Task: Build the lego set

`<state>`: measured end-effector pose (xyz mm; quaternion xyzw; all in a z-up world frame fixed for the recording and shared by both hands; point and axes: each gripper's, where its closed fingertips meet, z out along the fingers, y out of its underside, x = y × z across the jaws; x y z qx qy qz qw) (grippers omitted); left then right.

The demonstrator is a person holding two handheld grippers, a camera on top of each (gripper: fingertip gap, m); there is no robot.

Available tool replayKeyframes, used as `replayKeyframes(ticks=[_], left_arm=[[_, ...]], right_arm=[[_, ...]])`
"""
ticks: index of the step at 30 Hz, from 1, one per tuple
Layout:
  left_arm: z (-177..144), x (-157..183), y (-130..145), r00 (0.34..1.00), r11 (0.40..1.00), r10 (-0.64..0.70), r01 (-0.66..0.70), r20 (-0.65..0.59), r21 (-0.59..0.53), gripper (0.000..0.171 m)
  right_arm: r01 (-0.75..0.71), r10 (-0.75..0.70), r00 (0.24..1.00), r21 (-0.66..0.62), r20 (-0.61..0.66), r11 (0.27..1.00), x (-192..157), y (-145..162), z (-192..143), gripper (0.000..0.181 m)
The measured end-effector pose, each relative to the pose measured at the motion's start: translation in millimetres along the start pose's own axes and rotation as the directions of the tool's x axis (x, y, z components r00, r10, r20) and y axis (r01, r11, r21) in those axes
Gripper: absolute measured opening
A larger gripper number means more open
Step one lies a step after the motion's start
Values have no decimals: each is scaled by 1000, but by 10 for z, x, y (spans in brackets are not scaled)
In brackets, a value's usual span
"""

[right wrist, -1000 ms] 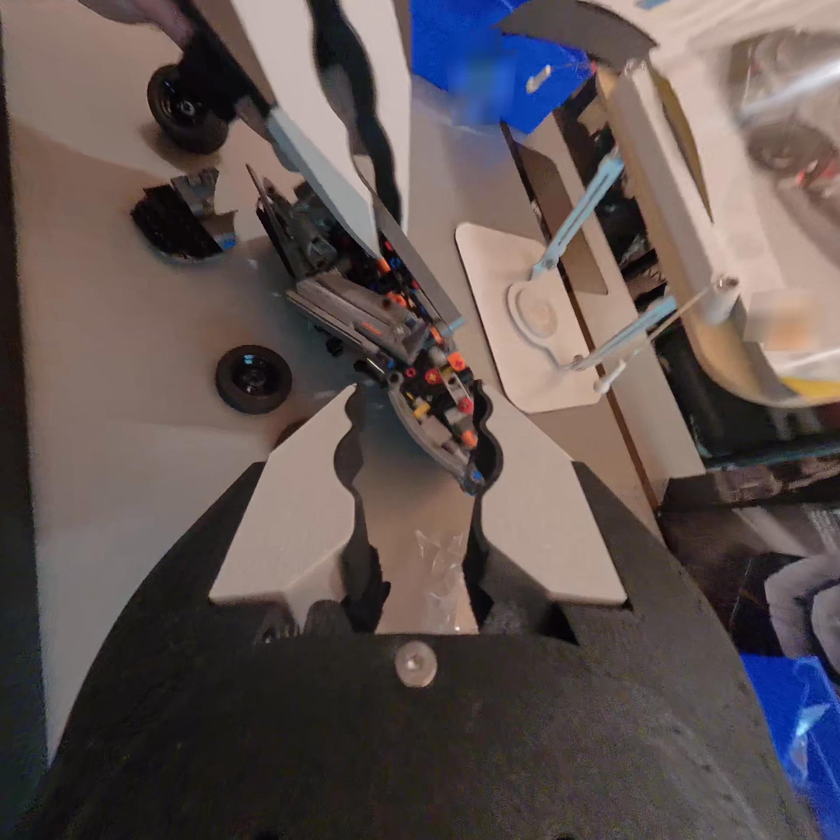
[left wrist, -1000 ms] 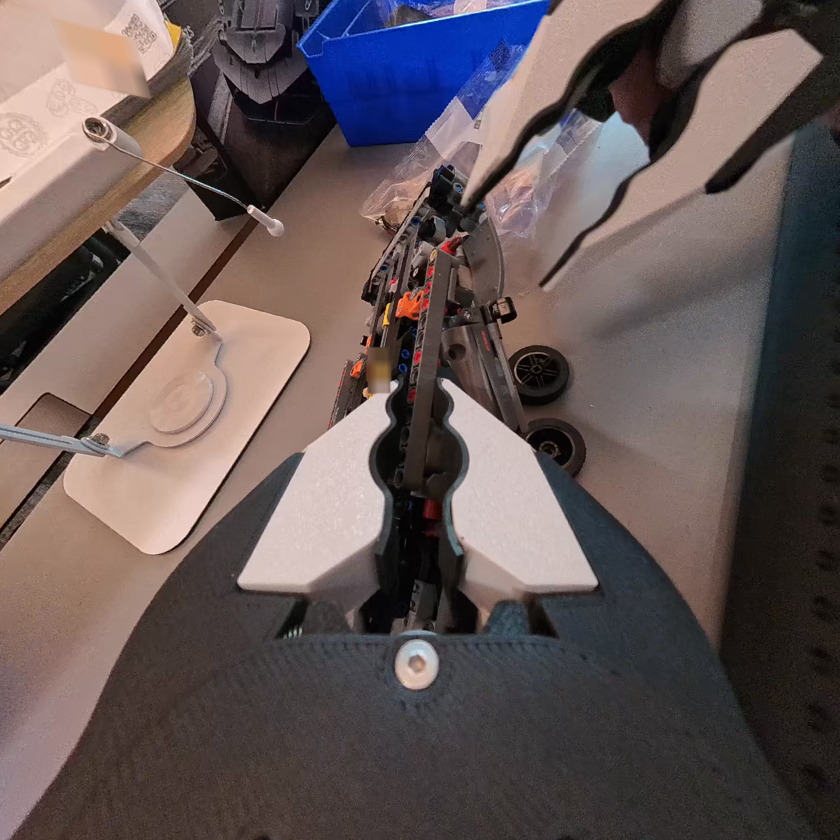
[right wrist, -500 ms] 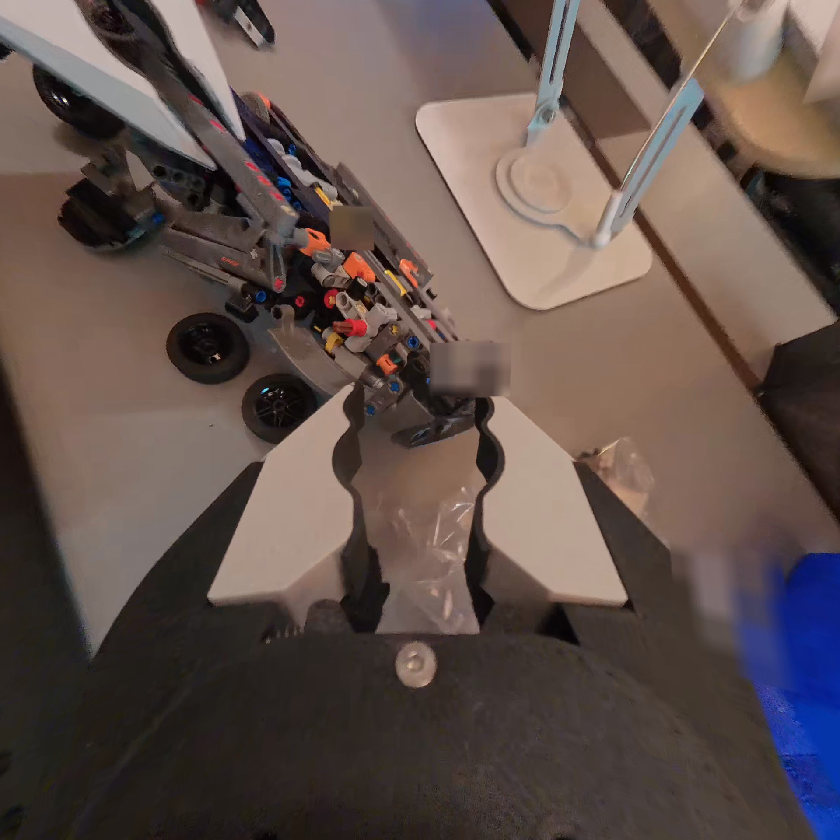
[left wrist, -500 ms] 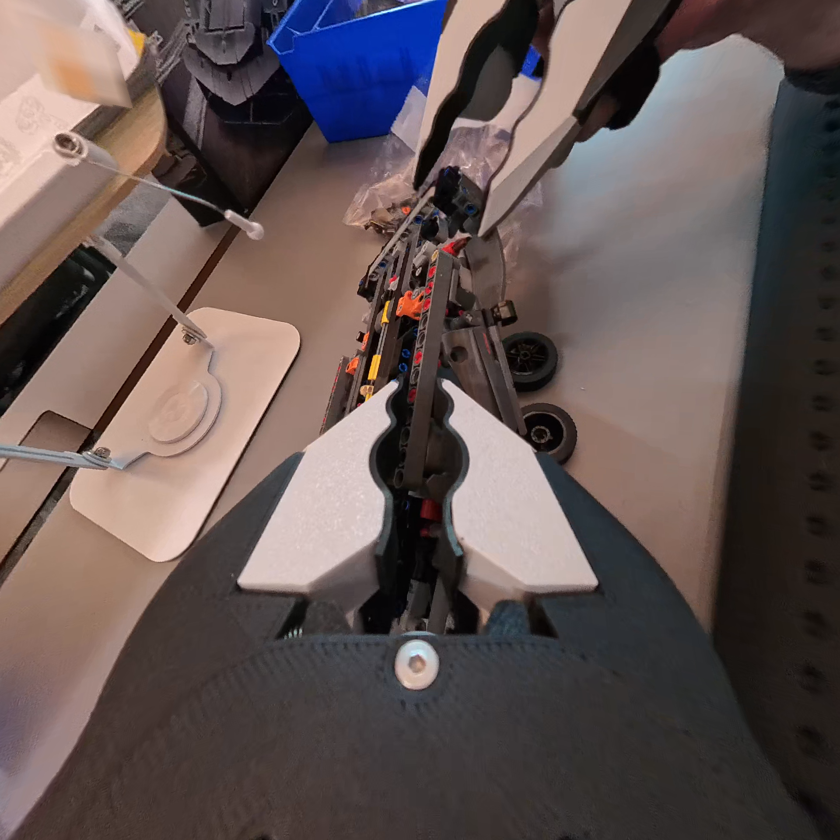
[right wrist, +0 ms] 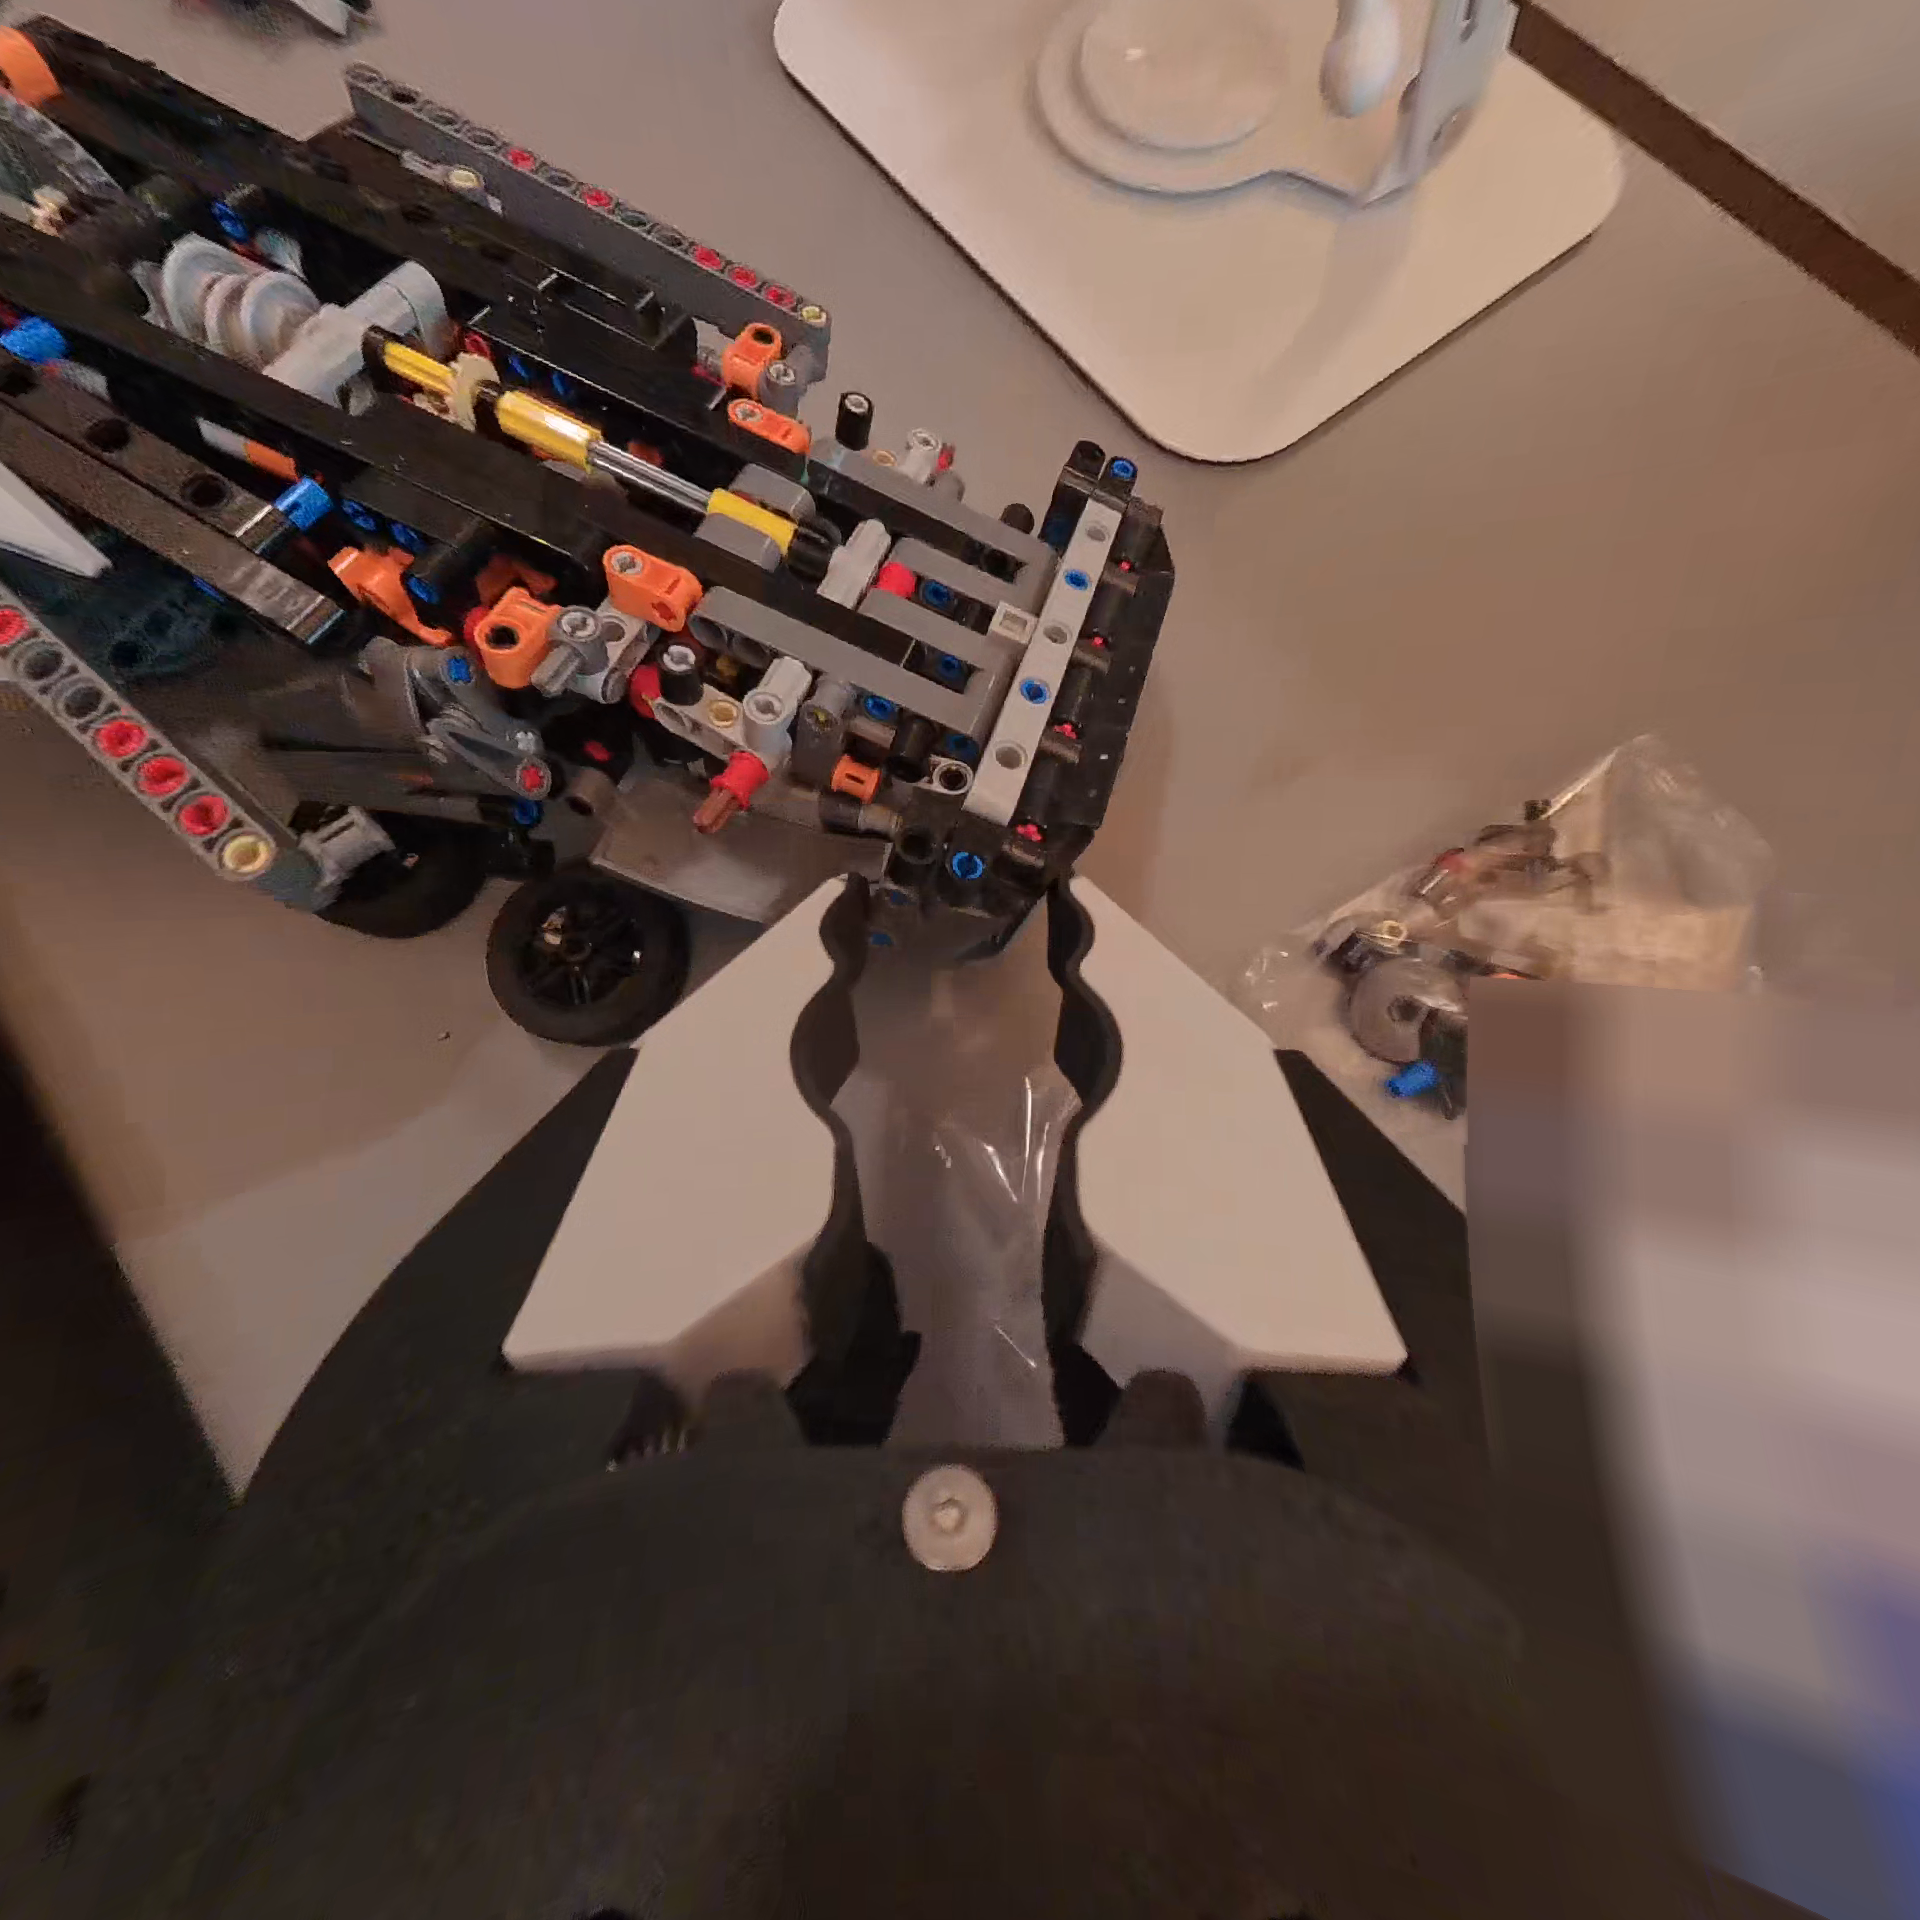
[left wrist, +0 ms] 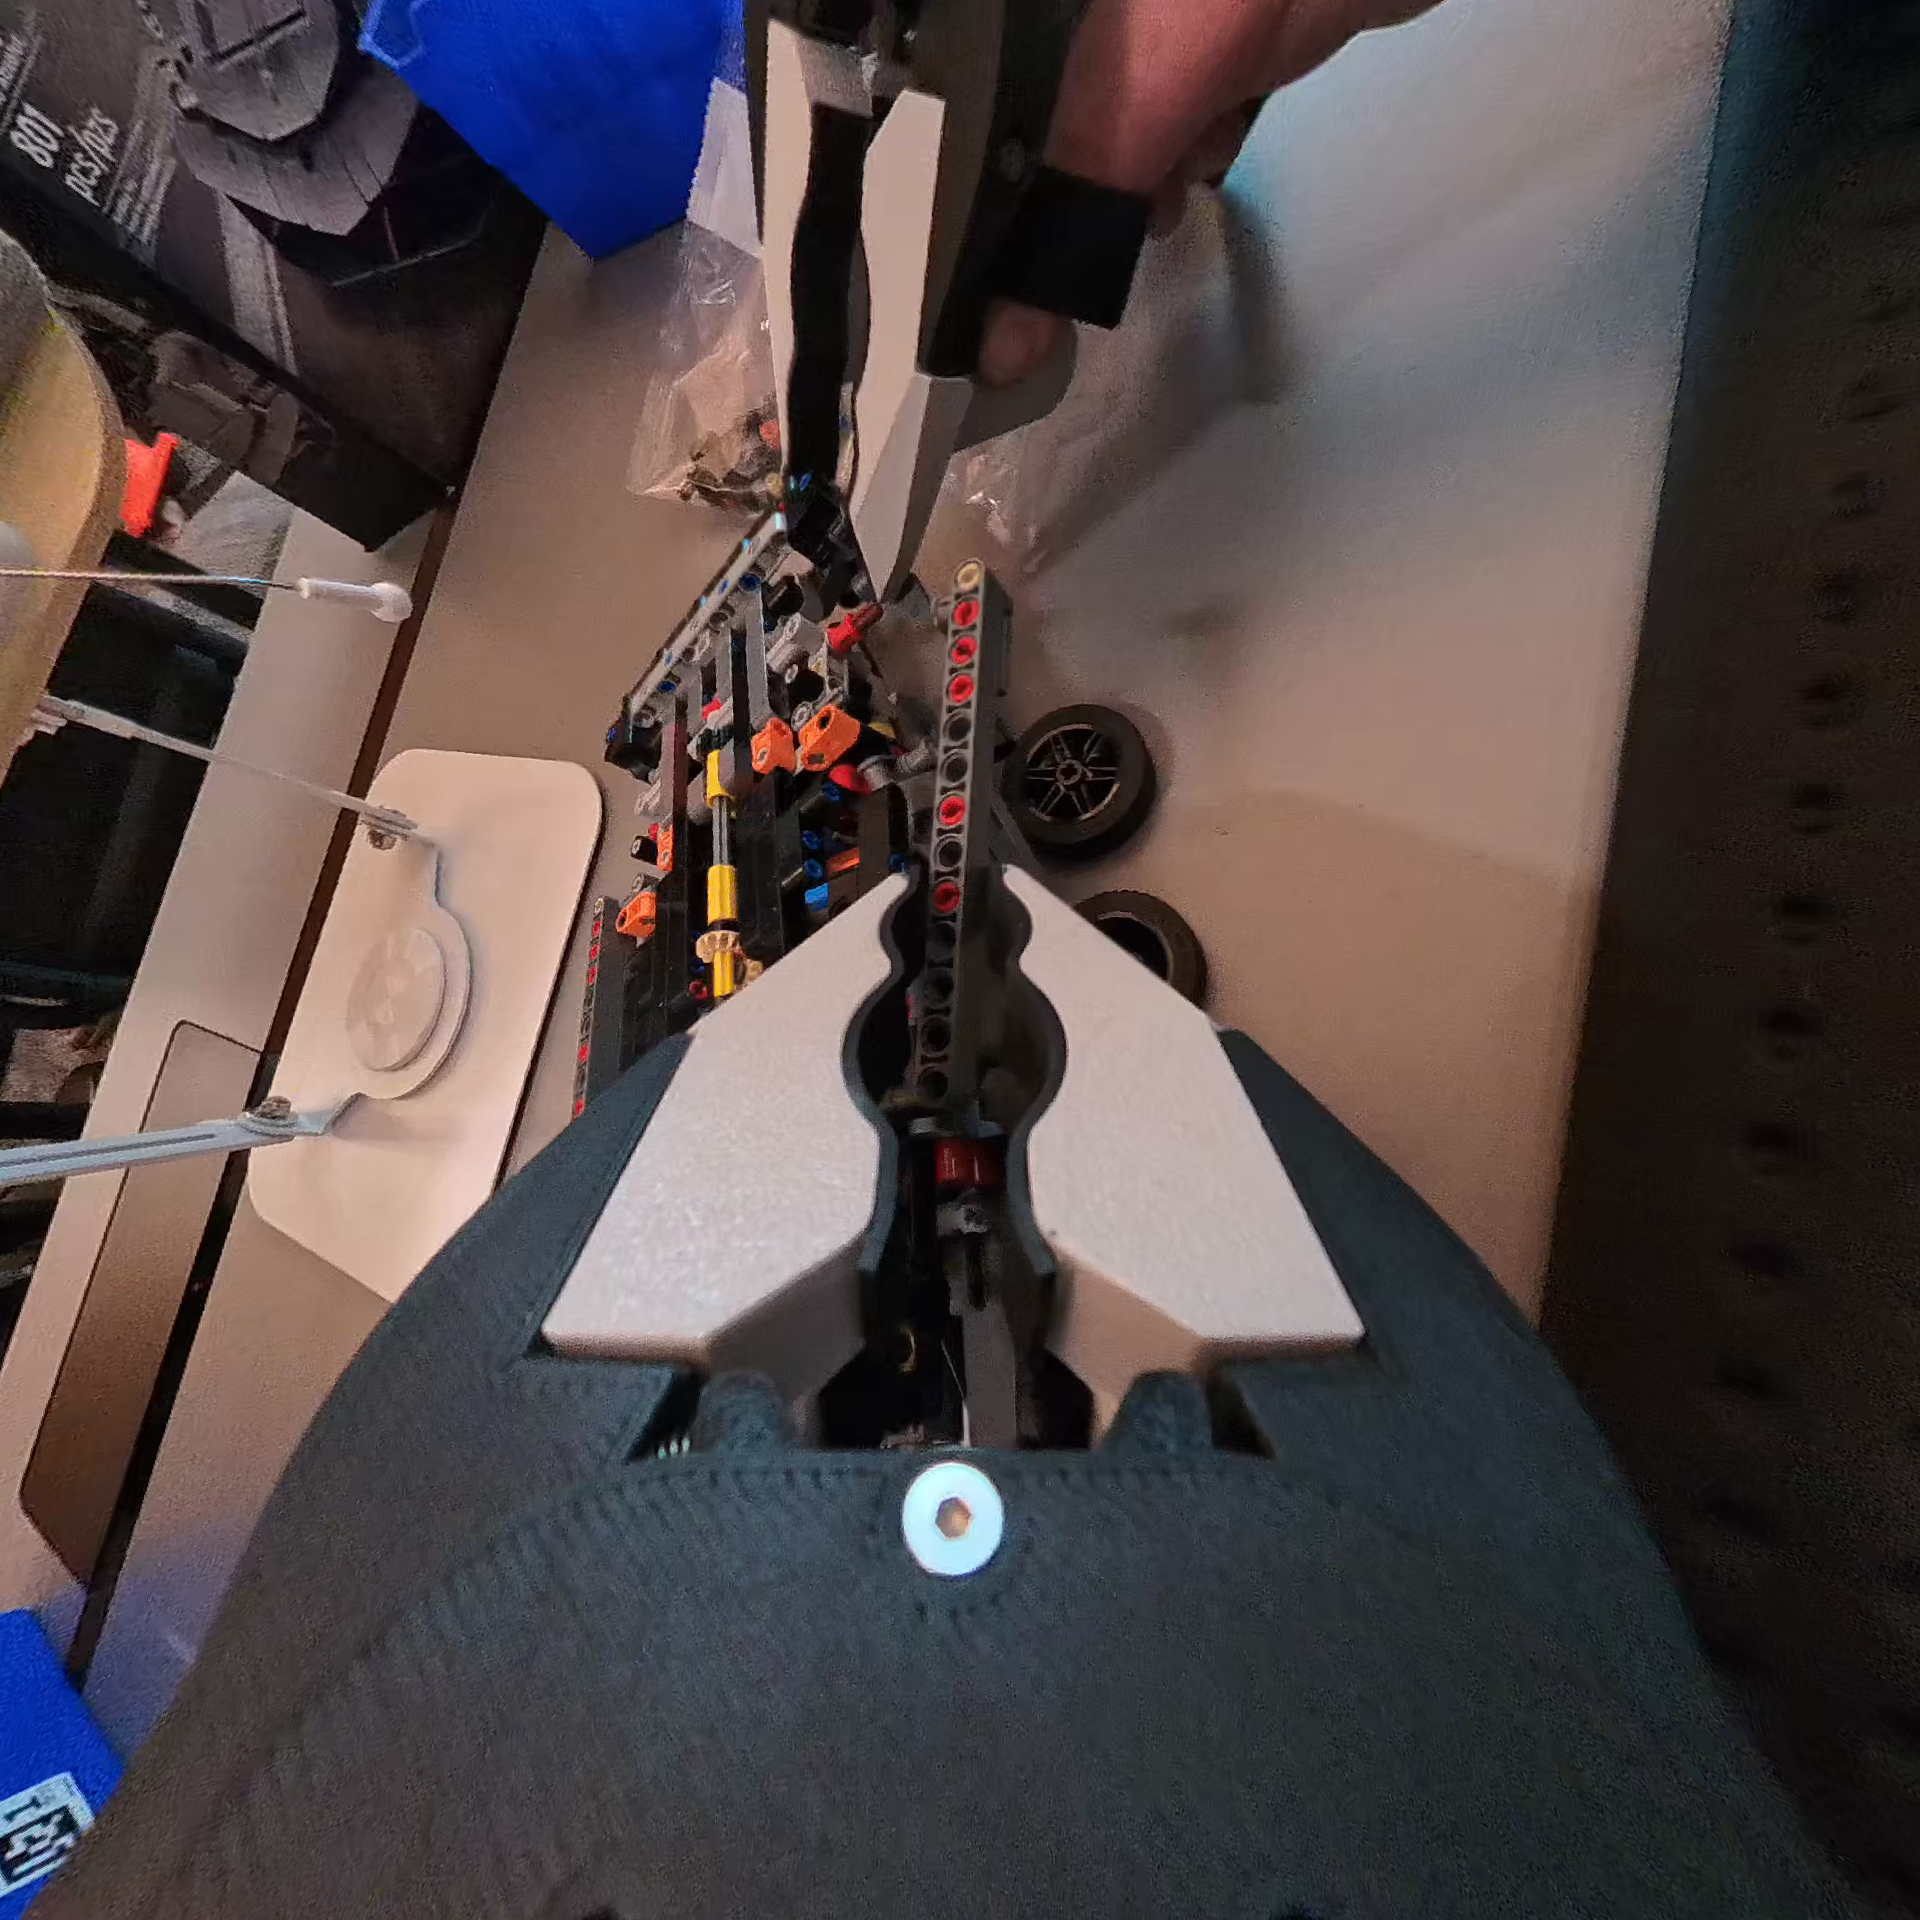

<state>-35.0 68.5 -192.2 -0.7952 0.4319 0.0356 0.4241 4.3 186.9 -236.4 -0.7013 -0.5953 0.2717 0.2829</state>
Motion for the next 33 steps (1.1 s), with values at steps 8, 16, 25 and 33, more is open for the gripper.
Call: replayKeyframes(ticks=[8,16,25,33], left_arm=[[-422,-160,-178,963,954,-199,233,-183,188,30],[-186,-894,428,821,850,-516,527,-246,-22,34],[443,-988,623,781,819,-574,549,-246,-165,14],[584,-963,700,833,853,-520,493,-189,-173,4]], right_arm=[[158,-145,980,88,-136,984,48,-231,-107,26],[334,-294,927,159,-232,929,5,-416,-184,24],[375,-330,913,175,-241,910,-30,-444,-197,24],[368,-329,920,176,-213,913,-62,-428,-208,24]])
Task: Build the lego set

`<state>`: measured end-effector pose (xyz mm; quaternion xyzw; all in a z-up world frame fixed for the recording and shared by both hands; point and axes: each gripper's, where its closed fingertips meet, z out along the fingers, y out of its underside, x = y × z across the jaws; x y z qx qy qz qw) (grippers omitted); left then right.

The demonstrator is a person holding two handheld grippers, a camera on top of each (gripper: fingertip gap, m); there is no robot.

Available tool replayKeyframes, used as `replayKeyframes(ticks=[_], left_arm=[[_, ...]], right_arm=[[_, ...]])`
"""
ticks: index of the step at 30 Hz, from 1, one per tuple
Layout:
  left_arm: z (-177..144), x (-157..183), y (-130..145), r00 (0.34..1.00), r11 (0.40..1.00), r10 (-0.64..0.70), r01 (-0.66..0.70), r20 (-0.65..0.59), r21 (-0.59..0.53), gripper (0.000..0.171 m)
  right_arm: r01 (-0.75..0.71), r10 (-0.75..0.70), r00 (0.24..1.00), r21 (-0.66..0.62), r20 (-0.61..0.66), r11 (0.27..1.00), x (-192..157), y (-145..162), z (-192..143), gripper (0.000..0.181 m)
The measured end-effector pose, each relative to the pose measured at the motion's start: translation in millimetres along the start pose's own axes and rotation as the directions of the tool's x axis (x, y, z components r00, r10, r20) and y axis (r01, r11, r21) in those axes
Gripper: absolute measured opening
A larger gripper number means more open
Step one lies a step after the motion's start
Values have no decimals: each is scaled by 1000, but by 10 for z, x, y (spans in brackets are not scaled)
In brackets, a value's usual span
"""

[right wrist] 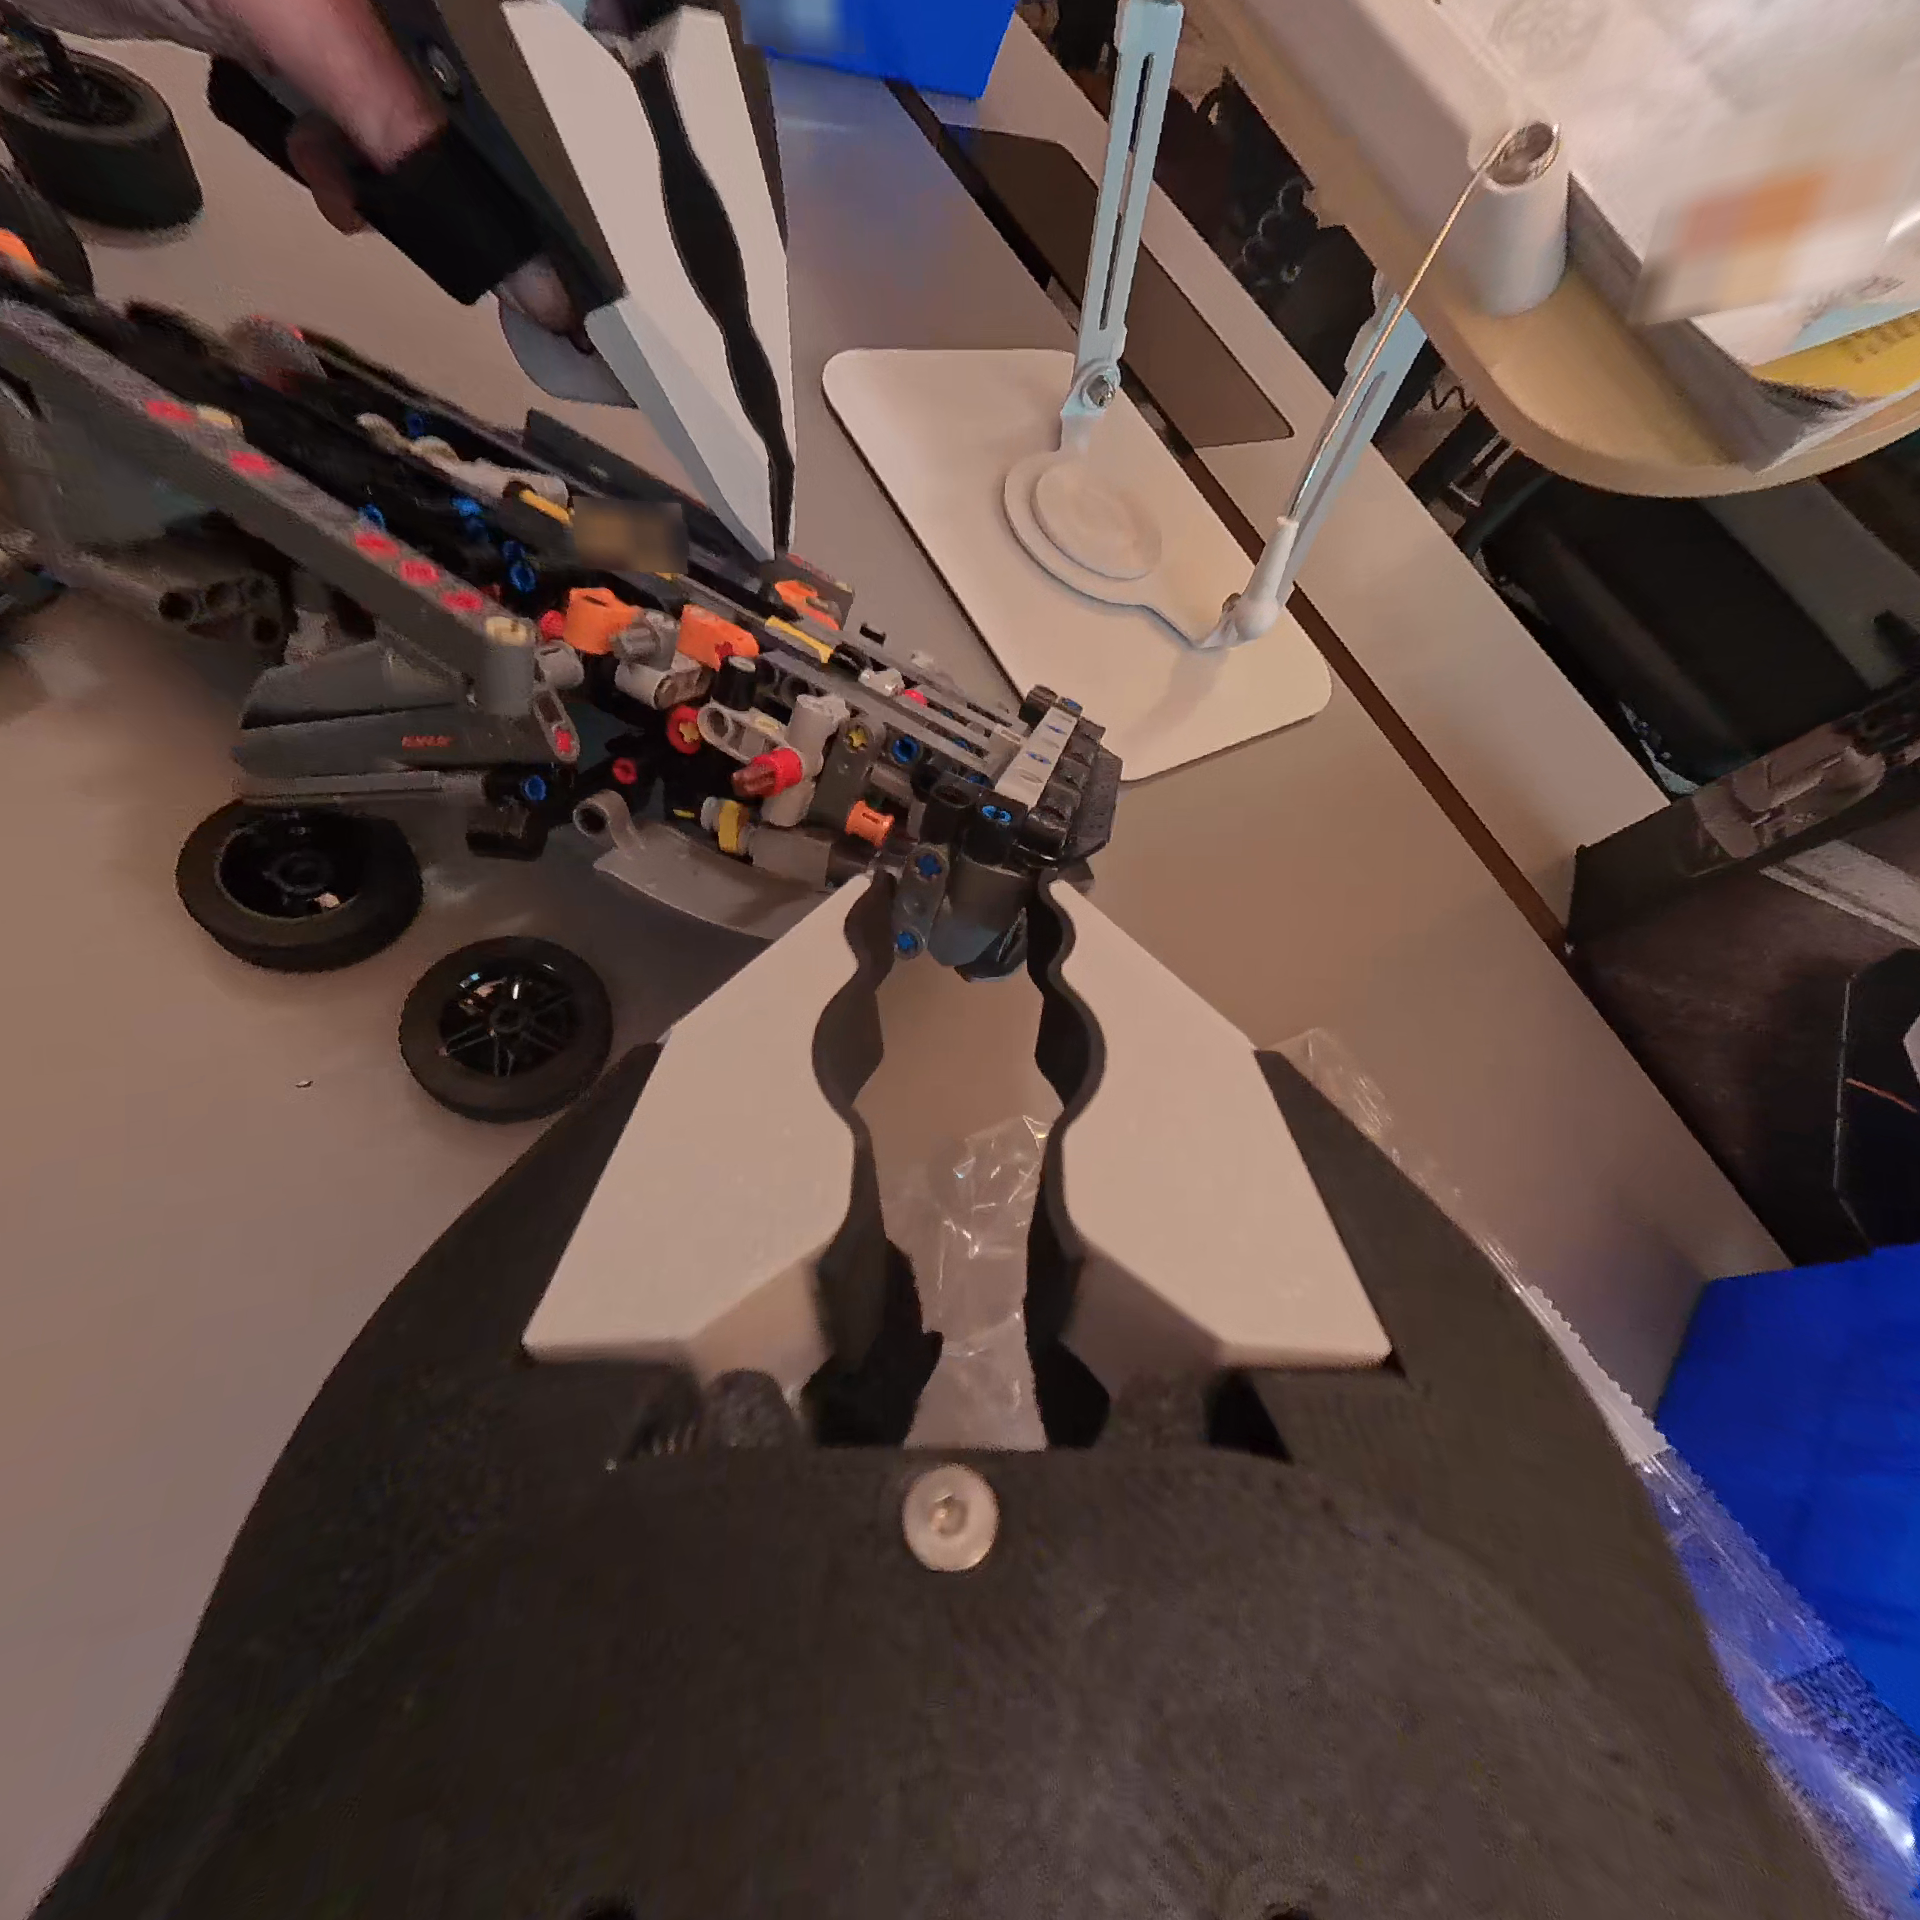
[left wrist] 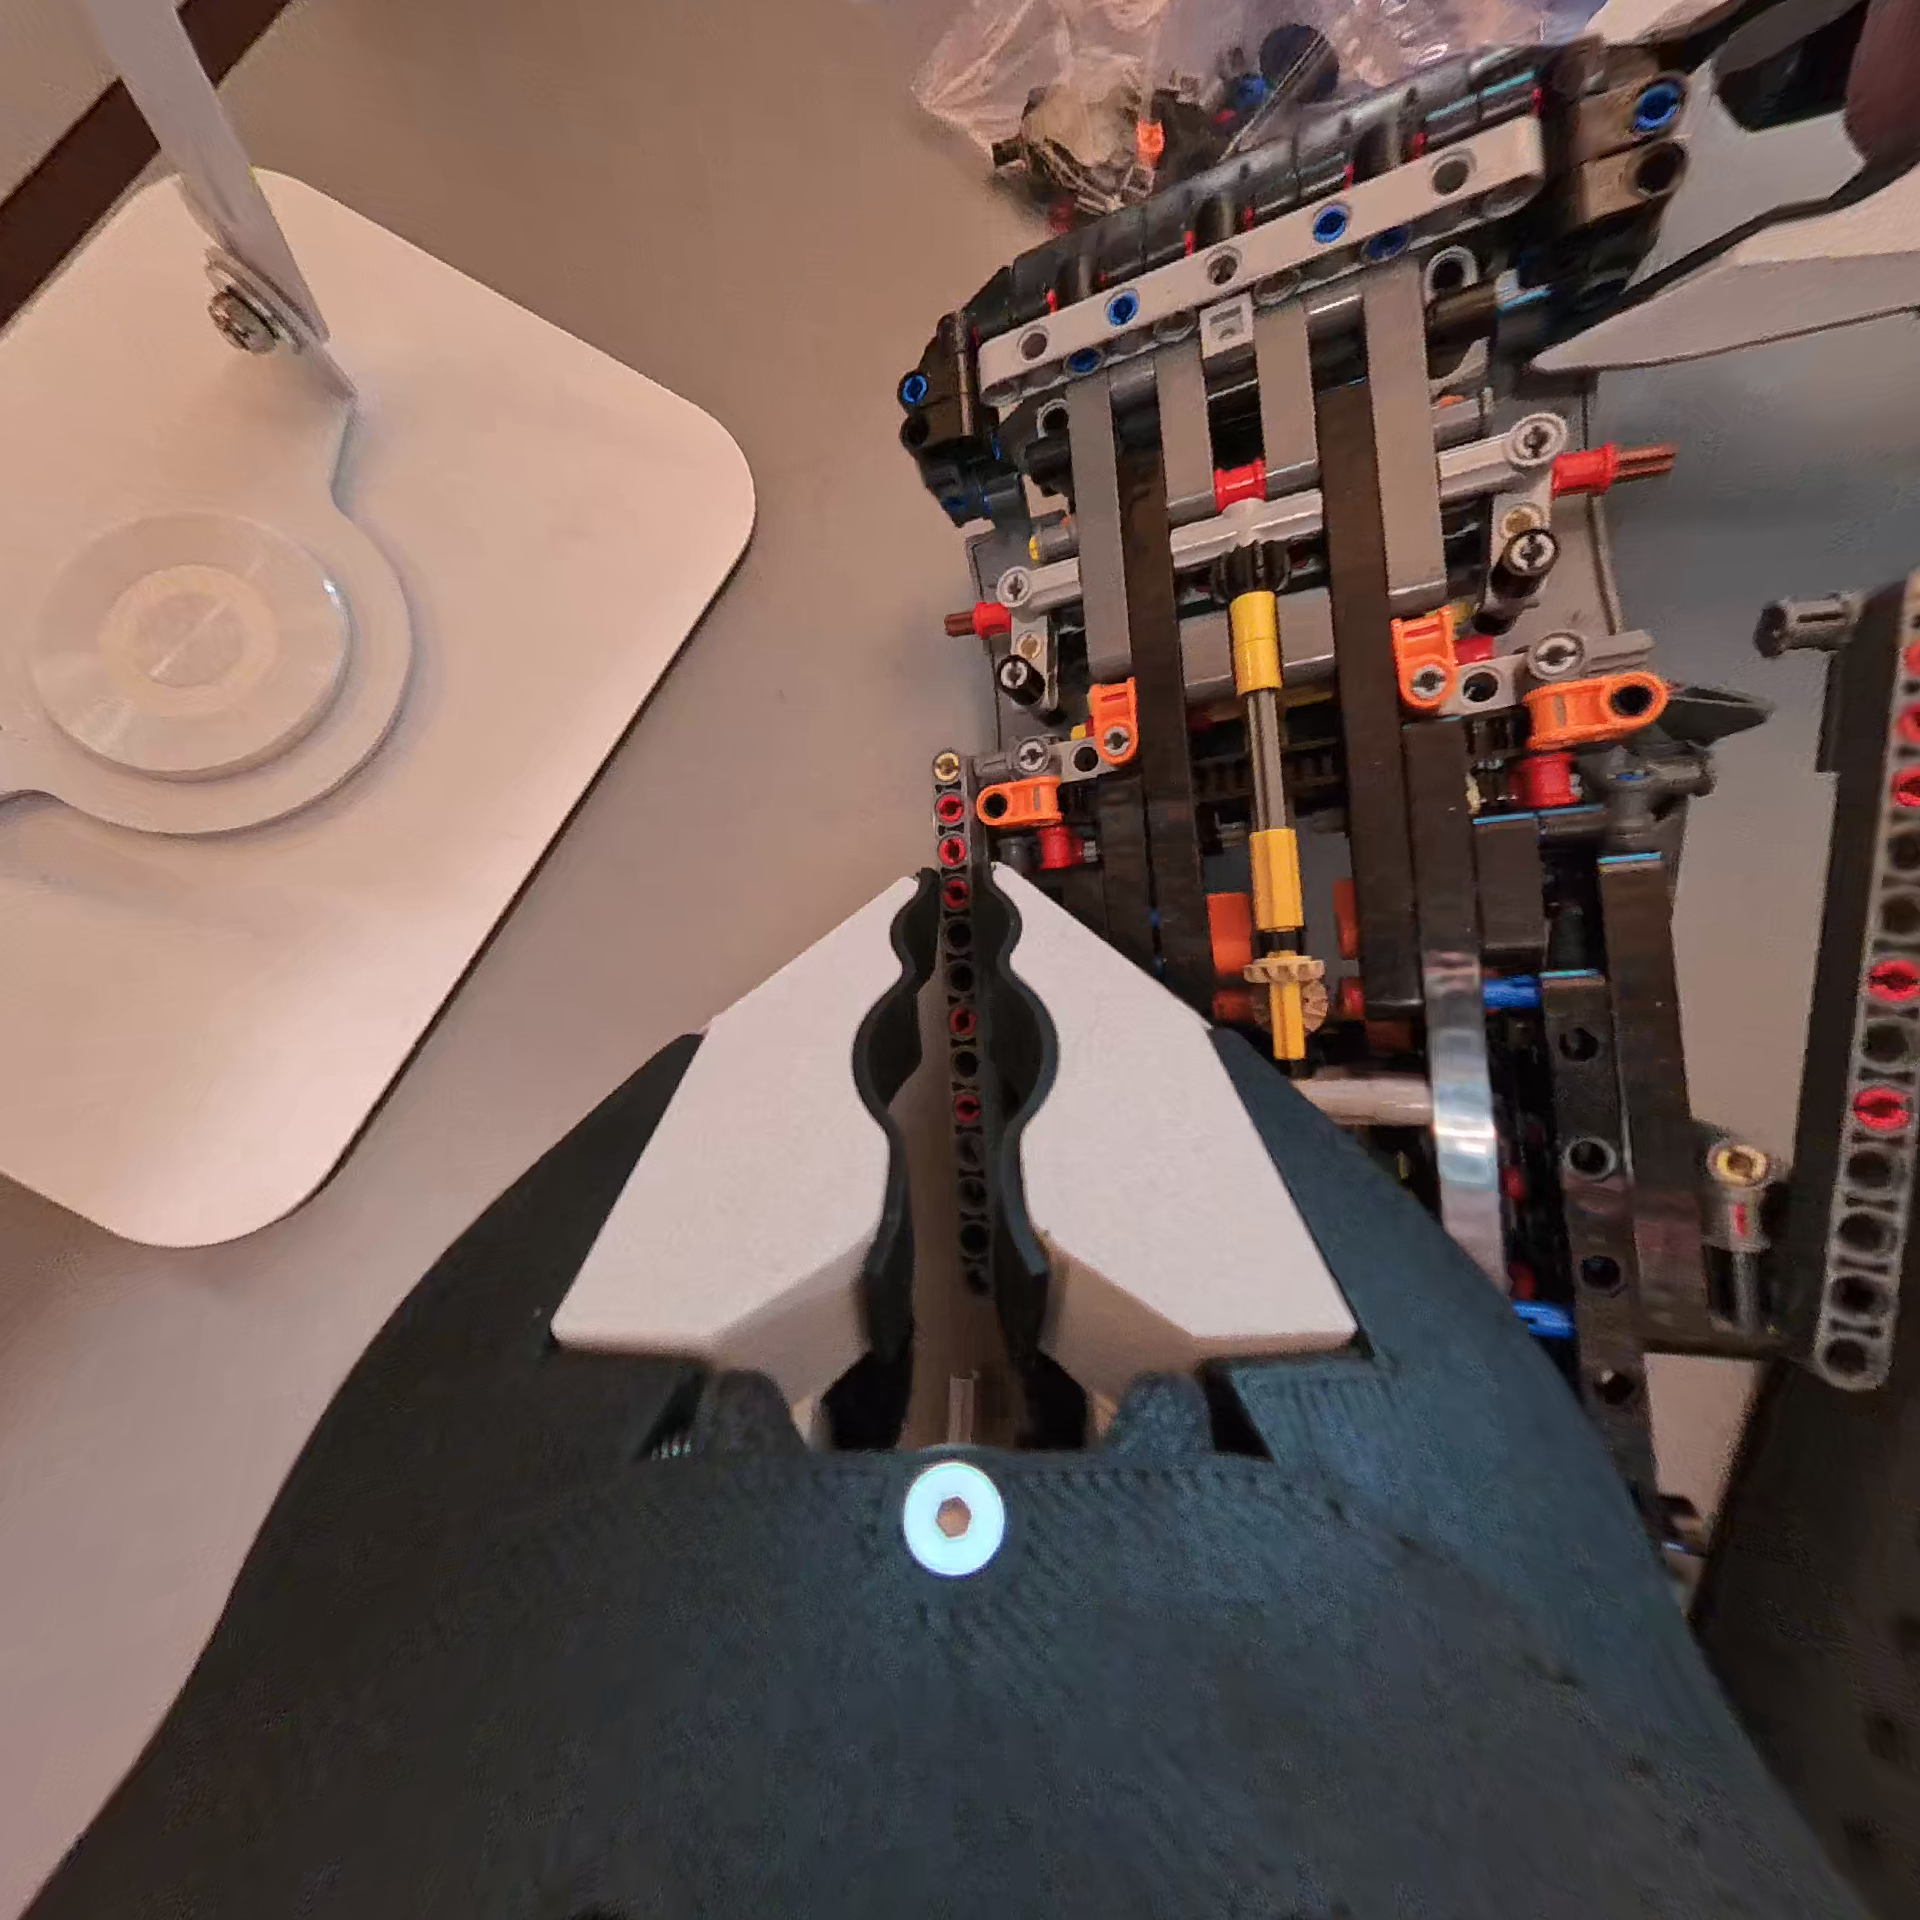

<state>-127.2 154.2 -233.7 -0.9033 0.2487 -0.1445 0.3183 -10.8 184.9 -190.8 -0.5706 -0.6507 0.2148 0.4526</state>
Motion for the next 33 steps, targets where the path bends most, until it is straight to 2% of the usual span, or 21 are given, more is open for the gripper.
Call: replayKeyframes(ticks=[6,10,15,19,20,21,23,25,29,31,33], left_arm=[[85,83,-16,980,993,-114,115,-163,-4,12],[91,43,-12,991,997,-74,74,-110,-3,5],[-13,-33,-103,997,994,-65,69,-44,82,6],[-95,-31,-178,999,993,4,-9,44,121,5],[-135,-50,-200,995,992,34,-45,97,121,5],[-180,-59,-230,987,989,70,-88,145,120,5],[-237,-38,-298,968,978,135,-164,211,128,5],[-253,51,-371,951,963,199,-234,238,131,5],[-228,168,-448,901,933,308,-349,306,89,5],[-236,231,-485,887,918,338,-384,314,95,5],[-238,284,-519,872,904,364,-416,327,102,5]], right_arm=[[39,-39,999,-17,-27,999,5,20,1,23],[33,-35,999,-47,-27,998,15,78,20,24],[23,-24,1000,-83,-6,996,-21,158,39,23],[-7,7,1000,-67,11,998,34,126,-67,25],[-5,4,1000,-53,-10,999,86,90,-127,36],[-2,2,1000,-19,-21,1000,123,9,-196,40],[32,-30,999,68,-26,997,122,-236,-316,37],[102,-101,995,112,-13,988,10,-480,-327,35],[189,-190,981,16,32,982,-143,-611,52,35],[153,-150,985,-31,80,988,-140,-589,253,35],[101,-93,986,-56,136,993,-166,-558,395,25]])
